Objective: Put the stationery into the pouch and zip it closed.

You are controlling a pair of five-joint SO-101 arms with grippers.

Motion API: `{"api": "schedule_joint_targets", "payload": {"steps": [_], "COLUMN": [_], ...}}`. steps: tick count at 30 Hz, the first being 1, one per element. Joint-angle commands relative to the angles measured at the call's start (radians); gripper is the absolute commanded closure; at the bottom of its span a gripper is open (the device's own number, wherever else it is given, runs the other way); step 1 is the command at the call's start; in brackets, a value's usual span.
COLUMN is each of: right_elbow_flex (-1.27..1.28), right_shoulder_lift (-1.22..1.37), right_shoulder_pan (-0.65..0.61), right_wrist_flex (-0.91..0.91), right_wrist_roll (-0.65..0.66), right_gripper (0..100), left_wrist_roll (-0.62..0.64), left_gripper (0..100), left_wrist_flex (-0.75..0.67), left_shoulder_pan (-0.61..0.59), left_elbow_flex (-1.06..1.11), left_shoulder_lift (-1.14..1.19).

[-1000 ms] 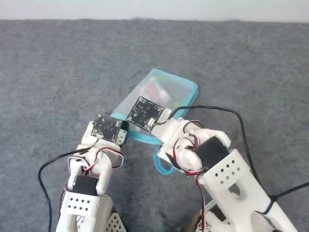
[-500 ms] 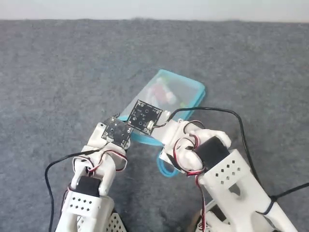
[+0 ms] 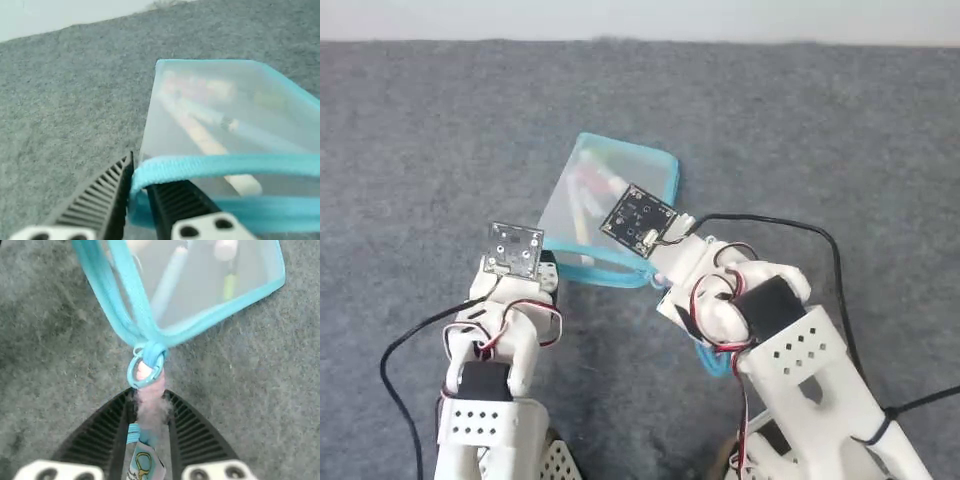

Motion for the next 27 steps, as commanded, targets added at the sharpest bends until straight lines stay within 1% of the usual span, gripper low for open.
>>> {"api": "schedule_joint_targets", "payload": {"steps": [1, 5, 7, 10, 14, 15, 17, 19, 21, 22, 24, 27], "right_elbow_flex": [-0.075, -0.06, -0.043, -0.037, -0.035, -0.035, -0.028, 0.006, 0.068, 0.109, 0.195, 0.292], "right_shoulder_lift": [-0.004, -0.008, -0.016, -0.031, -0.071, -0.076, -0.076, -0.077, -0.077, -0.077, -0.077, -0.079], "right_shoulder_pan": [-0.119, -0.348, -0.443, -0.481, -0.478, -0.463, -0.375, -0.236, -0.105, -0.065, -0.058, -0.119], "right_wrist_flex": [-0.005, 0.033, 0.041, 0.044, 0.067, 0.082, 0.108, 0.079, 0.004, -0.033, -0.094, -0.186], "right_wrist_roll": [-0.029, 0.052, 0.074, 0.072, 0.072, 0.075, 0.072, 0.043, -0.048, -0.08, -0.098, -0.106], "right_gripper": [99.2, 99.2, 98.3, 88.6, 72.3, 69.0, 65.8, 68.5, 73.9, 77.4, 83.7, 89.0], "left_wrist_roll": [0.02, 0.038, 0.04, 0.04, 0.04, 0.04, 0.04, 0.04, 0.04, 0.04, 0.04, 0.04], "left_gripper": [99, 99, 99, 99, 99, 99, 99, 99, 99, 99, 99, 99], "left_wrist_flex": [0.003, 0.003, 0.003, 0.003, 0.003, 0.003, 0.003, 0.003, 0.0, 0.0, -0.002, -0.002], "left_shoulder_pan": [0.031, 0.029, 0.029, 0.029, 0.029, 0.029, 0.029, 0.029, 0.029, 0.029, 0.029, 0.029], "left_elbow_flex": [-0.064, -0.064, -0.062, -0.062, -0.062, -0.062, -0.062, -0.062, -0.062, -0.062, -0.062, -0.062], "left_shoulder_lift": [0.005, 0.005, 0.005, 0.006, 0.006, 0.006, 0.006, 0.006, 0.006, 0.006, 0.006, 0.006]}}
